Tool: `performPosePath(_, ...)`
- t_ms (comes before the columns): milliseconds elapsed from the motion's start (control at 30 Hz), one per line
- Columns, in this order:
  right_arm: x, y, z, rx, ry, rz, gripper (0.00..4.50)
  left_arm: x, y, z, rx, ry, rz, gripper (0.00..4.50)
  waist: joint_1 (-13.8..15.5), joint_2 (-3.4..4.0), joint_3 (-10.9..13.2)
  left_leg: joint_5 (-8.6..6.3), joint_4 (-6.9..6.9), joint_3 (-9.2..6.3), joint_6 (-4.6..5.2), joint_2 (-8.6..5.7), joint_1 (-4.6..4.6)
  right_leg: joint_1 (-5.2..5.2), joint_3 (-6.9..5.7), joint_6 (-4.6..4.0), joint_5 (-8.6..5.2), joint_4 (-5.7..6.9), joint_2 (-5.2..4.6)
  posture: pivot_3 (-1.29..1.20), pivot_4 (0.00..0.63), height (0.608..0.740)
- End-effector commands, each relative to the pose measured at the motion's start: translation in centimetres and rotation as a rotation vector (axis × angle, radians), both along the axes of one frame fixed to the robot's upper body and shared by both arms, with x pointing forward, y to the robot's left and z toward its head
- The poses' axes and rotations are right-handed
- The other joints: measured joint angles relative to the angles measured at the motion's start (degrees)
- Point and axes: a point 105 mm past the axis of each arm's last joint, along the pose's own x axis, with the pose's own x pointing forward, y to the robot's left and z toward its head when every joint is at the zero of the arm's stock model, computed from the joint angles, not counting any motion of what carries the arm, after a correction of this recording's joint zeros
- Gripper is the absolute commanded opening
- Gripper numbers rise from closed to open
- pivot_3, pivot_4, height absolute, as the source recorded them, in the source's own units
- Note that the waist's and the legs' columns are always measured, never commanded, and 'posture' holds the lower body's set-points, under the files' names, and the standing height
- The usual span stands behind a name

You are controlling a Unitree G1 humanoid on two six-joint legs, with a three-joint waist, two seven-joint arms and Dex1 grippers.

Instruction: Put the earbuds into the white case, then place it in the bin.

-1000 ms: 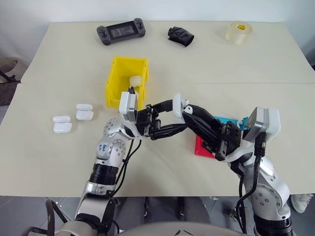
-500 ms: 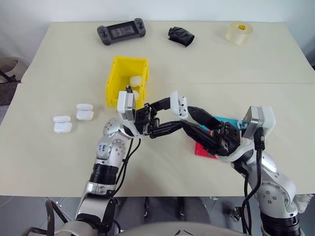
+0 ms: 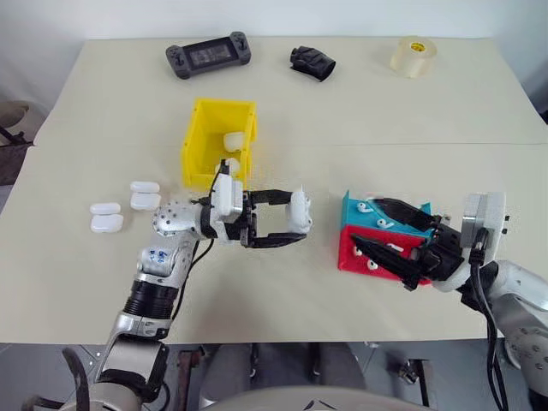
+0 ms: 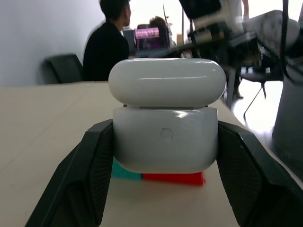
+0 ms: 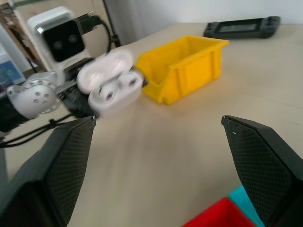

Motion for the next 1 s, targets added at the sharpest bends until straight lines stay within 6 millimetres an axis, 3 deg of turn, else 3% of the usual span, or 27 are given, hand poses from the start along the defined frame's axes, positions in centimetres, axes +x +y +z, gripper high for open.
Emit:
performPosePath(33,0.0,1.6,1.1,-0.068,-0.07,0.064,3.91,0.1,-0.5,-0.3,0.178,-0.142,-0.013,2.8,-0.06,0.0,0.0,0.0,0.0,0.01,0.0,0.0,0.0,0.0,0.0,0.0,0.0,-0.01,0.0,0.0,0.15,0.74)
performPosePath(233,0.7,4.5,2.1,-0.093,-0.141,0.132,1.88,0.6,-1.1,-0.9,0.277,-0.15,0.014,2.8,-0.05,-0.01,0.0,0.0,-0.01,-0.05,0.0,0.04,-0.03,-0.01,-0.01,0.0,0.0,-0.03,-0.02,0.0,0.15,0.74)
performPosePath(400,0.7,6.0,1.3,-0.125,-0.084,0.202,0.11,0.0,-2.6,-0.4,0.249,-0.134,-0.003,2.8,0.15,-0.05,0.03,0.0,0.01,-0.17,0.0,0.01,-0.13,-0.02,-0.11,0.01,0.01,-0.04,-0.06,0.0,0.15,0.74)
performPosePath(633,1.5,6.7,-1.0,-0.202,-0.04,0.203,0.05,0.0,-3.0,0.3,0.228,-0.153,0.013,2.8,-0.08,-0.05,0.03,0.0,0.01,-0.11,-0.01,-0.04,-0.12,-0.05,-0.11,0.01,0.01,-0.01,-0.02,0.0,0.15,0.74)
performPosePath(767,1.5,4.8,-2.0,-0.192,-0.004,0.172,0.05,-0.1,-2.4,1.1,0.171,-0.145,0.024,2.8,0.18,-0.1,0.06,0.0,0.02,-0.14,0.0,-0.03,-0.12,-0.03,-0.14,0.02,0.01,0.0,-0.02,0.0,0.15,0.74)
performPosePath(1000,1.2,1.7,-1.4,-0.104,-0.009,0.119,0.05,0.1,-0.6,2.4,0.057,-0.105,0.096,2.8,0.01,-0.1,0.06,0.0,0.03,-0.13,0.0,0.02,-0.1,0.0,-0.14,0.03,0.01,-0.01,-0.06,0.0,0.15,0.74)
